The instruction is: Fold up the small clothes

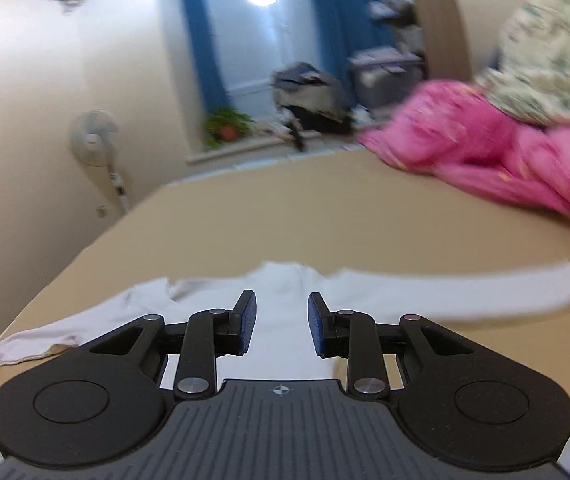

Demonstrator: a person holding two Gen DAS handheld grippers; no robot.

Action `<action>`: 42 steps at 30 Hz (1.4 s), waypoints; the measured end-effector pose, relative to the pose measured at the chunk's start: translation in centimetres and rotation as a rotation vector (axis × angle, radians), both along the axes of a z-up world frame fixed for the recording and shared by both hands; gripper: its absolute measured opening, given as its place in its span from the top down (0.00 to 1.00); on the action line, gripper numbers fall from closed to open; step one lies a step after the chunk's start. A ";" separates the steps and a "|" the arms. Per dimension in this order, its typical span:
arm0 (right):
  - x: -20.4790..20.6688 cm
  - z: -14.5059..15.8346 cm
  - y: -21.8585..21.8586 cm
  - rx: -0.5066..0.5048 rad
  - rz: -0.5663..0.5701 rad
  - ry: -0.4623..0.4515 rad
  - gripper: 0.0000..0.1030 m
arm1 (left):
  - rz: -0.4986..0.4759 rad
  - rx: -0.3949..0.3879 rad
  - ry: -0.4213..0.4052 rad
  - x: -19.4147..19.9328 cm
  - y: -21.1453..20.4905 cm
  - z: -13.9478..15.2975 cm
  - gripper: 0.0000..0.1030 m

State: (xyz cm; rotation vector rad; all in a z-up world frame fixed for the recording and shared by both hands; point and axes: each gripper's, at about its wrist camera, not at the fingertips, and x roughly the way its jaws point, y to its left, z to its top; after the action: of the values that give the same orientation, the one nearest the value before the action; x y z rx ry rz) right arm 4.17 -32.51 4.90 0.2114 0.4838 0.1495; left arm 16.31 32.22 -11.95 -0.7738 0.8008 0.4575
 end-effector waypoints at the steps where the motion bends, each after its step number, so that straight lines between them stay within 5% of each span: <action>1: 0.6 -0.5 -0.2 -0.001 0.011 -0.001 0.71 | 0.056 -0.052 0.024 0.3 1.9 -1.5 0.46; 4: 2.5 -4.3 -0.7 0.024 -0.028 0.077 0.71 | 0.212 -0.195 0.078 -0.8 6.6 -4.8 0.43; 5: 3.8 -5.7 -0.5 0.021 -0.038 0.193 0.71 | 0.251 -0.232 0.072 -1.0 7.9 -5.2 0.43; 10: 6.3 -7.2 -0.7 0.104 -0.062 0.244 0.72 | 0.301 -0.184 0.059 0.6 9.7 -6.0 0.47; 11: 6.8 -7.8 -0.6 0.106 -0.066 0.276 0.72 | 0.308 -0.157 0.075 0.9 9.7 -6.1 0.65; 12: 7.4 -8.4 -0.5 0.108 -0.069 0.306 0.72 | 0.318 -0.115 0.110 1.4 9.7 -6.1 0.94; 16: 8.7 -10.7 0.5 0.077 -0.058 0.459 0.72 | 0.327 0.054 0.174 2.9 8.4 -4.7 0.97; 19: 9.0 -12.8 1.9 -0.009 -0.043 0.605 0.72 | 0.211 0.394 0.174 6.2 2.8 -0.4 0.97; 23: 9.0 -13.4 2.3 -0.005 -0.018 0.648 0.72 | -0.032 0.608 -0.046 11.5 -10.2 6.5 0.97; 27: 9.0 -13.1 2.5 0.013 0.002 0.624 0.72 | -0.307 0.666 -0.290 13.7 -27.0 10.7 0.96; 29: 9.0 -12.8 2.4 0.027 0.005 0.613 0.72 | -0.503 0.619 -0.369 13.3 -35.5 10.3 0.90; 30: 9.0 -12.7 2.3 0.030 0.003 0.608 0.72 | -0.652 0.575 -0.367 13.0 -39.3 9.2 0.69; 31: 9.4 -12.7 2.3 0.033 0.001 0.605 0.72 | -0.823 0.523 -0.325 12.6 -42.8 7.5 0.58; 33: 9.6 -12.6 2.0 0.044 -0.006 0.597 0.72 | -0.997 0.515 -0.261 10.1 -46.8 4.9 0.57; 37: 9.8 -12.2 1.2 0.073 -0.024 0.563 0.72 | -1.051 0.565 -0.221 5.6 -43.6 2.8 0.57; 42: 10.9 -11.0 1.2 0.100 -0.024 0.488 0.72 | -0.880 0.718 -0.176 3.2 -33.2 4.0 0.57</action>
State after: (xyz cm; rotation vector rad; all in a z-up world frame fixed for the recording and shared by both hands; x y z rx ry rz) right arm 15.11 -31.28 -6.14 0.3541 0.9601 0.0975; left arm 19.47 -1.03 -7.94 0.2312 0.6660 -0.1325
